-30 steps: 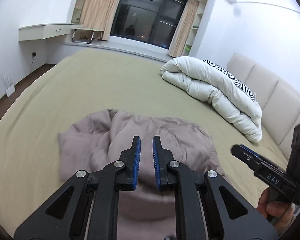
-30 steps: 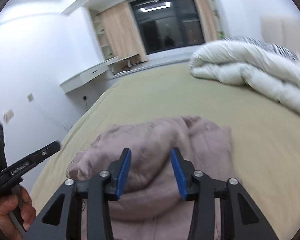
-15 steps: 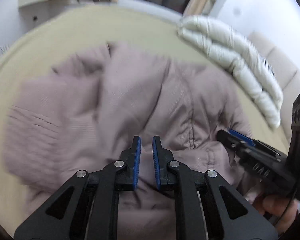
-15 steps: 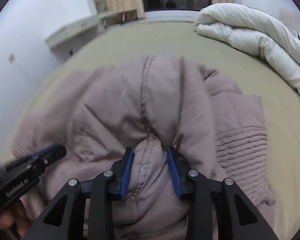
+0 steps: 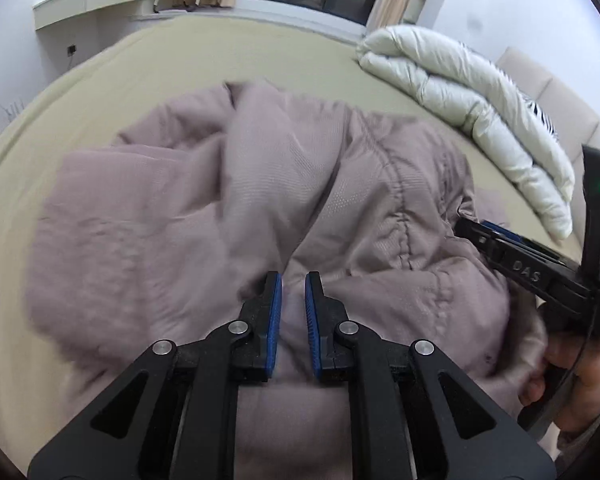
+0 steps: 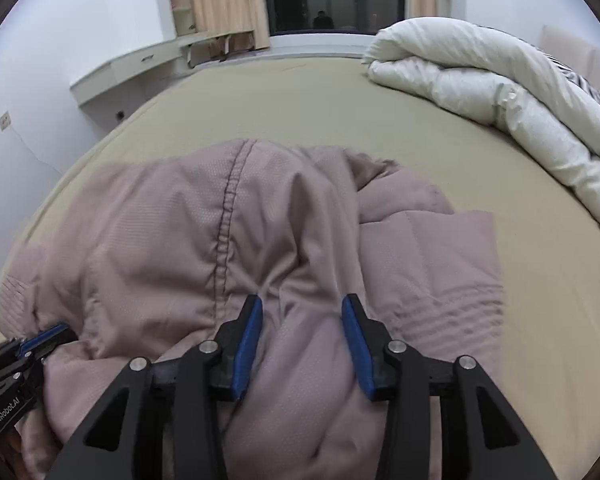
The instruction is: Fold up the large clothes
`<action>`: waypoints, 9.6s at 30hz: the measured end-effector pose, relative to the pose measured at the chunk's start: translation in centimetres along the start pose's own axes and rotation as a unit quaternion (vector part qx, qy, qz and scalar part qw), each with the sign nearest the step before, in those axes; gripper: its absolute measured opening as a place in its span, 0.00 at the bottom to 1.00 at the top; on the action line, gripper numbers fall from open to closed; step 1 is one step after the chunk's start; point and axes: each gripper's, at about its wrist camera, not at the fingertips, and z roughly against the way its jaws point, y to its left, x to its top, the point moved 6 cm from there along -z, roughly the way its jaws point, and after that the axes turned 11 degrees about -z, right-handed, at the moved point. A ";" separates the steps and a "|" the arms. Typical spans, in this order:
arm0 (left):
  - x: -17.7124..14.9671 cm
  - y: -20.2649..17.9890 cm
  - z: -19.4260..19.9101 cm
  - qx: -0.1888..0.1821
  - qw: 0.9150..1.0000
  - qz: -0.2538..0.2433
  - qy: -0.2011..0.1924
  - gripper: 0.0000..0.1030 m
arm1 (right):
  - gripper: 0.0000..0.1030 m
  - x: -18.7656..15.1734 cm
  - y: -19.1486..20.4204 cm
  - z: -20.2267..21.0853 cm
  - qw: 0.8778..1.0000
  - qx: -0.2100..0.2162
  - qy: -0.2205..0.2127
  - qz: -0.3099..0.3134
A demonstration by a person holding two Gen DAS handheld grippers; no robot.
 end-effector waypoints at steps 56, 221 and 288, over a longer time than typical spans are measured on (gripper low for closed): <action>-39.0 5.8 29.8 -0.075 0.980 0.104 0.152 0.79 | 0.92 -30.3 -20.0 27.8 0.971 0.044 0.050 -0.232; 2.6 9.8 -4.7 0.073 0.997 -0.024 0.030 0.24 | 0.69 -0.3 -6.3 0.4 0.990 -0.026 0.006 -0.138; -7.2 8.8 10.6 0.063 0.998 0.005 -0.027 0.25 | 0.94 -10.9 -5.1 11.4 0.996 -0.027 -0.057 -0.055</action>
